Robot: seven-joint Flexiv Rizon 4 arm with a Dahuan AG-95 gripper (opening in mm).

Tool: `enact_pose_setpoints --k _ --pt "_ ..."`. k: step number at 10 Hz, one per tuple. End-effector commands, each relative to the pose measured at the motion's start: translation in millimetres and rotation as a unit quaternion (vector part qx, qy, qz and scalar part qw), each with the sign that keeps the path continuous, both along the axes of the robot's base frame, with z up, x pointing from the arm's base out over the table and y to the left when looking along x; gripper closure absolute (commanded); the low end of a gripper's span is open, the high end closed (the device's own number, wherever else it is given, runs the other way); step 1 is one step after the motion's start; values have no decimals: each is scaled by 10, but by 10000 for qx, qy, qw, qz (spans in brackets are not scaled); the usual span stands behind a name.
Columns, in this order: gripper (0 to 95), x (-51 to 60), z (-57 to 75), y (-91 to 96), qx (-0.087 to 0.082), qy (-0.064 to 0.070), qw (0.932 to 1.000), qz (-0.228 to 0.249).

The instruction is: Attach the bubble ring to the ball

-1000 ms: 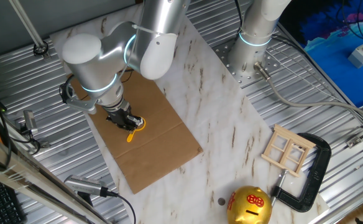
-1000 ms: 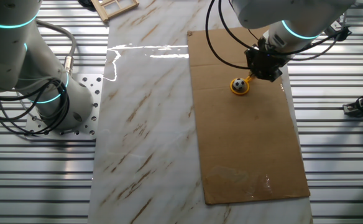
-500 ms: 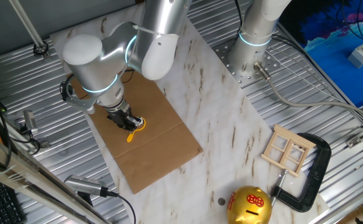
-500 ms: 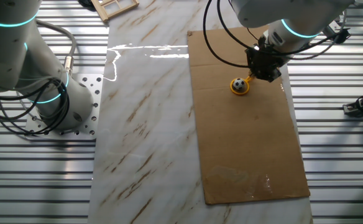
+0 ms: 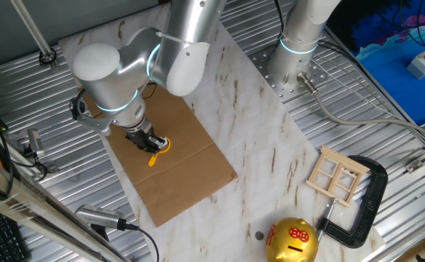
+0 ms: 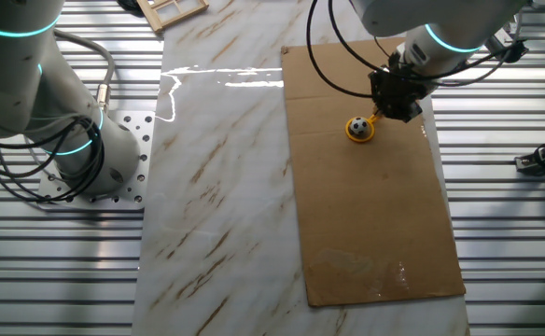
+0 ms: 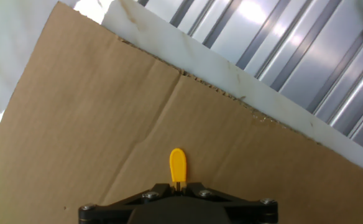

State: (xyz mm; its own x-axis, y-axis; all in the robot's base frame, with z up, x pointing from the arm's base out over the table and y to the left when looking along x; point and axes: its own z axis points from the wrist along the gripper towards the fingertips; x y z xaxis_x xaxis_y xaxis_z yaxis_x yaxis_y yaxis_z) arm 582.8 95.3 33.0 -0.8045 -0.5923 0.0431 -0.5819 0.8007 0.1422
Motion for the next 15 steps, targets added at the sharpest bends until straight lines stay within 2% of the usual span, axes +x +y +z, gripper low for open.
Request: enact_pose_setpoints --k 1,3,4,6,7,10,12,13,15 --pt "950 -6 -2 -7 9 -32 10000 35" --pt "950 -40 50 -109 63 -44 9999 153" --pt "950 -31 112 -228 78 -47 9996 250" --pt "950 13 216 -503 102 -51 9988 466" --pt "950 38 239 -729 168 -64 9978 640" --pt "950 155 244 -1105 188 -54 9957 911" --pt "950 167 257 -1171 185 -50 9955 927" --pt "950 167 257 -1171 277 -60 9956 889" --pt "950 167 257 -1171 257 -59 9977 632"
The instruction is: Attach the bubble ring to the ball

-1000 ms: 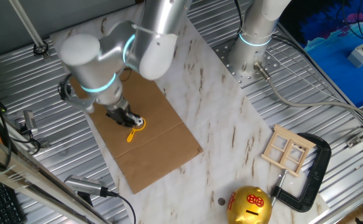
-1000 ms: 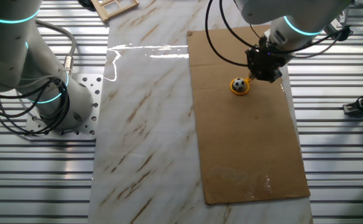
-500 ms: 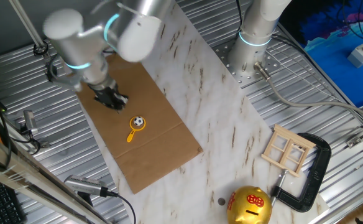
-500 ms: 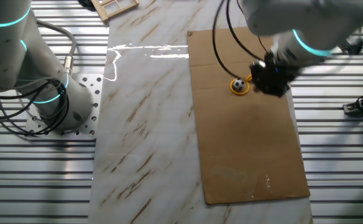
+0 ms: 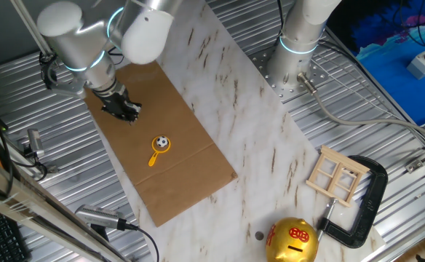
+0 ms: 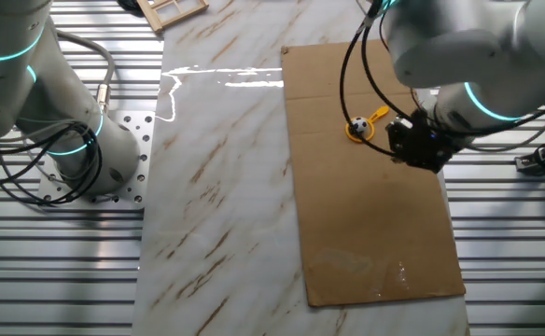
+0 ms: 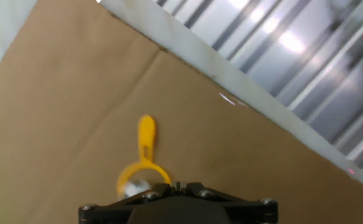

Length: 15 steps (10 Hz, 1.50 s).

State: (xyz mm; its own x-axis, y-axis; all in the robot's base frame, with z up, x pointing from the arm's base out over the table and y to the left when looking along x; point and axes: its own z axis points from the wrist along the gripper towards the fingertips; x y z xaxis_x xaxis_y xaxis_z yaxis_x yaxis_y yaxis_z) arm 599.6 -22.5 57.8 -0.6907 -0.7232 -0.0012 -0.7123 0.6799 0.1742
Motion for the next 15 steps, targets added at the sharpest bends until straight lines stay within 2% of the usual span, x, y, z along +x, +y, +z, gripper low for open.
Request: enact_pose_setpoints --k 1,4,7,10,11,13,15 --pt "950 -1 9 6 -42 6 9991 -417" --pt "950 -1 9 6 -88 9 9978 -663" --pt "950 -3 16 -10 -89 24 9979 -633" --pt "950 101 78 -283 -50 36 9993 -360" --pt "950 162 81 -499 -34 37 9998 -206" --pt "950 178 11 -735 -12 16 10000 -46" --pt "950 167 -5 -775 -66 19 9999 -110"
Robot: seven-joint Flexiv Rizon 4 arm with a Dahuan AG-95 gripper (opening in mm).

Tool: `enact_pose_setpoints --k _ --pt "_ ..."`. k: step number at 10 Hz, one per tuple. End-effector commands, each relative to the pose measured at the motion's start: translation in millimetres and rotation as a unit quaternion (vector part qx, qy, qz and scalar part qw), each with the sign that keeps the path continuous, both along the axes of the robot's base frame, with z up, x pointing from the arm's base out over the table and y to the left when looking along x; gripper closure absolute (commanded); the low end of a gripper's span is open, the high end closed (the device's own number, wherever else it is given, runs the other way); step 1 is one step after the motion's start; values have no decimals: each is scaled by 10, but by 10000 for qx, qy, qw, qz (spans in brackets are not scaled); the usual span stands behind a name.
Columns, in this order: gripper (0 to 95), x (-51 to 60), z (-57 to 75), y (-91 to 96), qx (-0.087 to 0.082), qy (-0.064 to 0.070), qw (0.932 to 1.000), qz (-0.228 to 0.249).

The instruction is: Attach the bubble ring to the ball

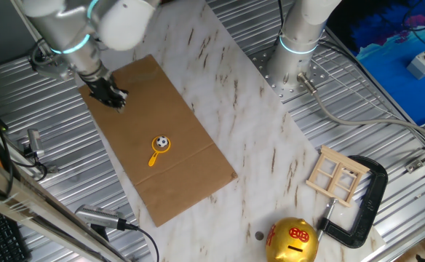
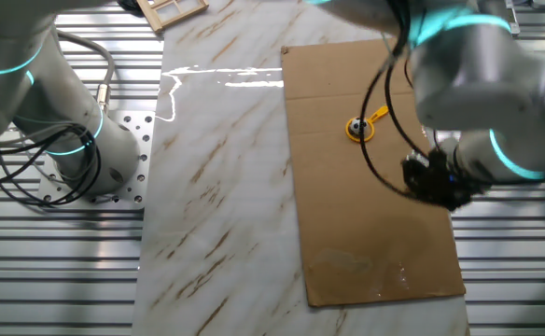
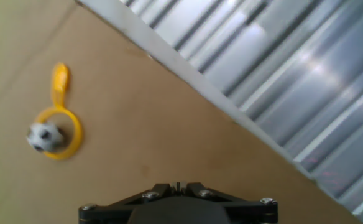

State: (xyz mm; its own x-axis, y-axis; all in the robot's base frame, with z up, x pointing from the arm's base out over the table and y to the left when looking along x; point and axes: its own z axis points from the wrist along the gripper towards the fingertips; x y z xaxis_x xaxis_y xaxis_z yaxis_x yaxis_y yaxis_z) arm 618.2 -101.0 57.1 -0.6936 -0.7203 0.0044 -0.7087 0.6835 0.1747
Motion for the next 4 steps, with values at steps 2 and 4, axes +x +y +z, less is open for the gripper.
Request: enact_pose_setpoints --k 2,4 --pt "950 -25 9 7 -53 -7 9999 -116" --pt "950 -25 10 8 -57 -2 9999 -147"
